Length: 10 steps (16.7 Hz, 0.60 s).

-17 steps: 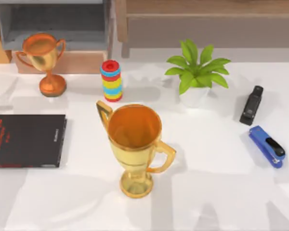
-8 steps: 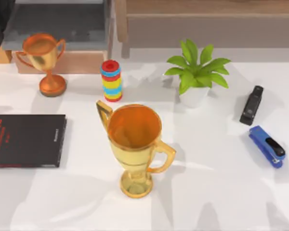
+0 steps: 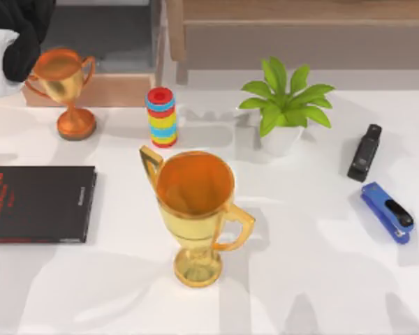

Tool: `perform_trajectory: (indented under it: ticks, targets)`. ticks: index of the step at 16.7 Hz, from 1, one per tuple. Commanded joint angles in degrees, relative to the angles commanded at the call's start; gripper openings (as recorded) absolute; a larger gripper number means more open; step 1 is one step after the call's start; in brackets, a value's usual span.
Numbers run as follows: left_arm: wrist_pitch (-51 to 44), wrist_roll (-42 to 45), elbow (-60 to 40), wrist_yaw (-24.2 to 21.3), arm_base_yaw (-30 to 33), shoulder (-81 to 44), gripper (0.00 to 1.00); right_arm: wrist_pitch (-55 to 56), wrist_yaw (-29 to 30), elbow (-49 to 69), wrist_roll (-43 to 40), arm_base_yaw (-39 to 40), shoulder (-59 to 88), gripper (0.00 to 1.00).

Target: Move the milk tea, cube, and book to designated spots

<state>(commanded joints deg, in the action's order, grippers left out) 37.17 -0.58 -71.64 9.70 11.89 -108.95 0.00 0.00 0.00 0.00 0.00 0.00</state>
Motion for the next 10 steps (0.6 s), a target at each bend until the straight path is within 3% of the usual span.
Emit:
perform_trajectory:
  ticks: [10]
  targets:
    - [-2.3,0.0,-7.9,-0.7,-0.6,-5.6,1.00,0.0,0.0,0.0,0.0,0.0,0.0,1.00]
